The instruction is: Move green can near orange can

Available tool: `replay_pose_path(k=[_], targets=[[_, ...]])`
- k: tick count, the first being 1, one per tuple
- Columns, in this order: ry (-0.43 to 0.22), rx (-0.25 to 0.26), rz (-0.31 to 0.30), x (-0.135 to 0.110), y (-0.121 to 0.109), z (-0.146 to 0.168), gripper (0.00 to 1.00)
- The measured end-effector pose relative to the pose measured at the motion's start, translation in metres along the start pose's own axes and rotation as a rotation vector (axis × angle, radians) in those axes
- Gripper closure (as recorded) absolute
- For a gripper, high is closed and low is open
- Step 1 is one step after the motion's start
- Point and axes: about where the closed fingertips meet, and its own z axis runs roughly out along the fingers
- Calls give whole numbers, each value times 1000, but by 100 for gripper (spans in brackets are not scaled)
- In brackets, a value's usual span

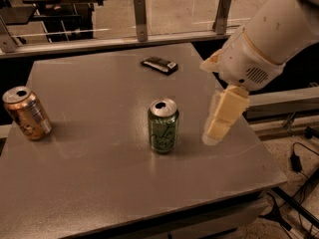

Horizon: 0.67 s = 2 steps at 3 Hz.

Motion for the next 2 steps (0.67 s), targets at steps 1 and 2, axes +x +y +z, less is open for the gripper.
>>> replay_pose_path(k=[1, 2], targets=[[-67, -42, -41, -25, 8, 23, 0], [-109, -78, -81, -44, 16, 48, 0]])
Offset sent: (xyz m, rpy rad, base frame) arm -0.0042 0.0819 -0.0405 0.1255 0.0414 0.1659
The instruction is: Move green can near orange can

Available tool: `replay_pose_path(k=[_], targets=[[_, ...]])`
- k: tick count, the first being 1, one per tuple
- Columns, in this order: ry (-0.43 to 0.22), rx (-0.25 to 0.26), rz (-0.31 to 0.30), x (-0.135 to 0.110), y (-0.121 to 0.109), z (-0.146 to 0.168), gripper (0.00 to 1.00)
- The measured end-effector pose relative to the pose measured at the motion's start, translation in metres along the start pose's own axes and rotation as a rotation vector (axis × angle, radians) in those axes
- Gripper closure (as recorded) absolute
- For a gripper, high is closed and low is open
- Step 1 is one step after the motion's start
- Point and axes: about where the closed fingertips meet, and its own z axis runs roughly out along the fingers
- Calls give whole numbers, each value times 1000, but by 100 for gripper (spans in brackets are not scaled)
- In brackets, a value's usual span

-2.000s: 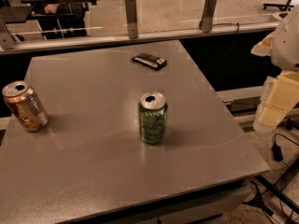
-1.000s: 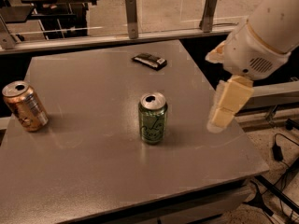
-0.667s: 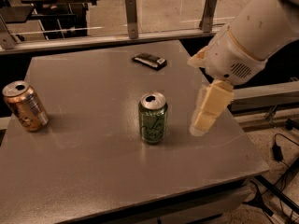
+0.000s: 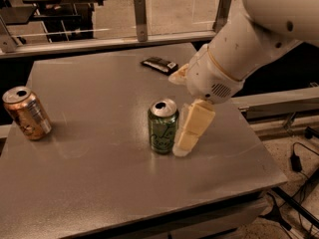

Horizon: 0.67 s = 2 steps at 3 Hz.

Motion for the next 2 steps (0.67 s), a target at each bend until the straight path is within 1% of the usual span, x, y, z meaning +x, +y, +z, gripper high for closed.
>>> replay_pose_path(k=[1, 2], targets=[[-18, -21, -19, -7, 1, 16, 0], [-24, -30, -23, -9, 0, 18, 6]])
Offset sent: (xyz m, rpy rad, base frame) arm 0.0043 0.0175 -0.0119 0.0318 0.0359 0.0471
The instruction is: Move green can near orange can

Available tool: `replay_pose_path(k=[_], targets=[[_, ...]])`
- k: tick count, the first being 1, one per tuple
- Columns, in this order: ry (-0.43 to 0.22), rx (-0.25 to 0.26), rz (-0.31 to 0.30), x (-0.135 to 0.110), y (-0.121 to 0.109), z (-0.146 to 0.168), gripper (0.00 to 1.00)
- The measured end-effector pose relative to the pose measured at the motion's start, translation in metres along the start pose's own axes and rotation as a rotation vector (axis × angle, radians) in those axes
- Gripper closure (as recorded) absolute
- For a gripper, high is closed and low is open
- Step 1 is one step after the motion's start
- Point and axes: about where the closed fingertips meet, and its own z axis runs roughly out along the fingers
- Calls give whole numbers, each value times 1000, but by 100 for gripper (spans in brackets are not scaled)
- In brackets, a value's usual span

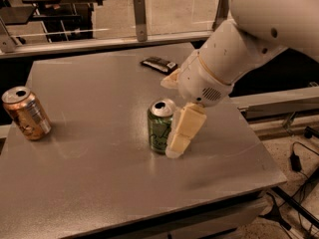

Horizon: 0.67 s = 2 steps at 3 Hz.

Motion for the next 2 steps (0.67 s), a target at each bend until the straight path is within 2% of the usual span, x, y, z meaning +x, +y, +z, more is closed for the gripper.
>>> replay_pose_path(k=[2], targets=[[-11, -12, -16, -11, -5, -2, 52]])
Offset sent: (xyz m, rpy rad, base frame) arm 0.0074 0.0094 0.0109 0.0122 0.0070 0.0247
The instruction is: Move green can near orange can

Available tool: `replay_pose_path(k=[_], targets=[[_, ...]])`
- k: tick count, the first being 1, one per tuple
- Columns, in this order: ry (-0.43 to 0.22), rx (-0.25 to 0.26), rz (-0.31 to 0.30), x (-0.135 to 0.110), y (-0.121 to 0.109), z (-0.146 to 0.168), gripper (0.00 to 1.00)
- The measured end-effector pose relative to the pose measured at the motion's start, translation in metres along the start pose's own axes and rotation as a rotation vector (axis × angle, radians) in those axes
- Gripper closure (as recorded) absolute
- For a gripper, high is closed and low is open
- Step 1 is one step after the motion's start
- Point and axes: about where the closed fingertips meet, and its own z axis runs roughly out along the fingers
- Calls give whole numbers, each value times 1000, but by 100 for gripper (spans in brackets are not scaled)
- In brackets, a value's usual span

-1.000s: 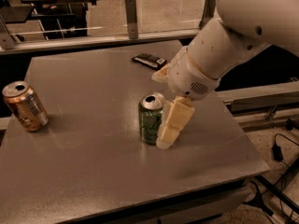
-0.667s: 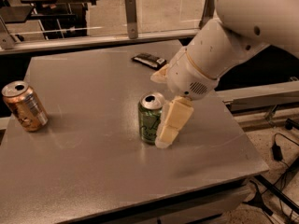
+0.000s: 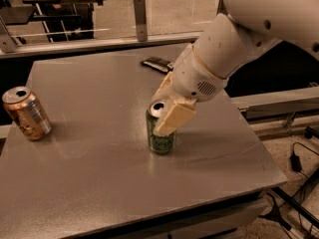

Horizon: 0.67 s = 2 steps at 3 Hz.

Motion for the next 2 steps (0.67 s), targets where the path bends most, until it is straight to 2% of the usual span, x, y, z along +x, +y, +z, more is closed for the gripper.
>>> replay_pose_path(k=[1, 2], targets=[[-11, -4, -20, -18, -8, -2, 83], [-30, -3, -38, -38, -18, -5, 100]])
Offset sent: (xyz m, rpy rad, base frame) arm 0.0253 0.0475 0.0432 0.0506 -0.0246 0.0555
